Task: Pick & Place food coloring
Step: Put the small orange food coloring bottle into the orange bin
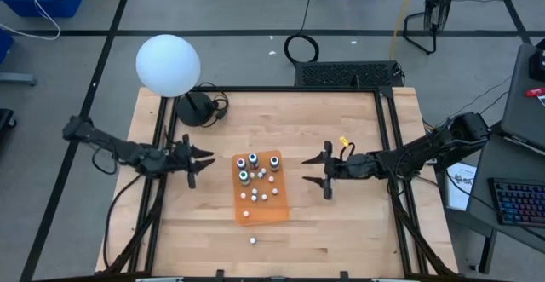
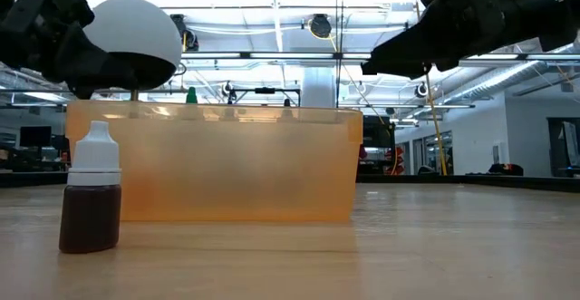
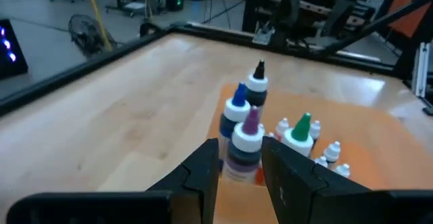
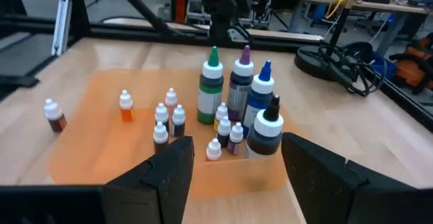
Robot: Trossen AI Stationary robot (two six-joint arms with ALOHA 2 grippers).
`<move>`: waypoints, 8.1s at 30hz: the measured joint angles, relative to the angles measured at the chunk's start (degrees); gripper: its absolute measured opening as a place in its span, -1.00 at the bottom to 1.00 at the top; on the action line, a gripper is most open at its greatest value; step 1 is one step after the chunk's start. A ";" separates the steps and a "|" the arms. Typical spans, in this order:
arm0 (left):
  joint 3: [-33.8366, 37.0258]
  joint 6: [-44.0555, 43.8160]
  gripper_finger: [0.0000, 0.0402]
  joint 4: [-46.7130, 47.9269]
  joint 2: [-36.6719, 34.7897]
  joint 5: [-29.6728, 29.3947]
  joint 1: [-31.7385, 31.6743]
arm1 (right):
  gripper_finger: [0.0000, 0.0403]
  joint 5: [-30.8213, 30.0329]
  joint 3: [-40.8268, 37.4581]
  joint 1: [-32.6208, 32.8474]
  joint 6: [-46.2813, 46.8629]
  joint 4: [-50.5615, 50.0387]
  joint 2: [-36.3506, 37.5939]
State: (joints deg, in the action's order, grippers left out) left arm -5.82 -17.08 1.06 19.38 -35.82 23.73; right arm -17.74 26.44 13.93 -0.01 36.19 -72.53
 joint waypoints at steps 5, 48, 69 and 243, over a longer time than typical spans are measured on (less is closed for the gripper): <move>0.68 3.81 -0.42 9.71 -11.64 6.83 -6.24 | 0.05 7.22 0.00 0.05 5.19 2.49 -0.64; 0.09 12.32 -0.43 14.79 -17.75 4.33 -13.97 | 0.05 30.20 55.93 7.43 -12.13 -22.40 -51.30; 0.09 12.33 -0.43 14.80 -17.73 4.39 -13.97 | 0.05 9.94 55.87 13.26 -28.37 -37.73 -43.86; -60.15 30.20 0.06 11.27 90.63 44.99 7.38 | -0.21 4.46 11.58 17.66 20.28 15.45 -33.99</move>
State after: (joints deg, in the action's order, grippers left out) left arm -65.97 13.12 12.34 110.01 9.17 31.11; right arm -13.28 38.02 31.59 20.27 51.64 -106.52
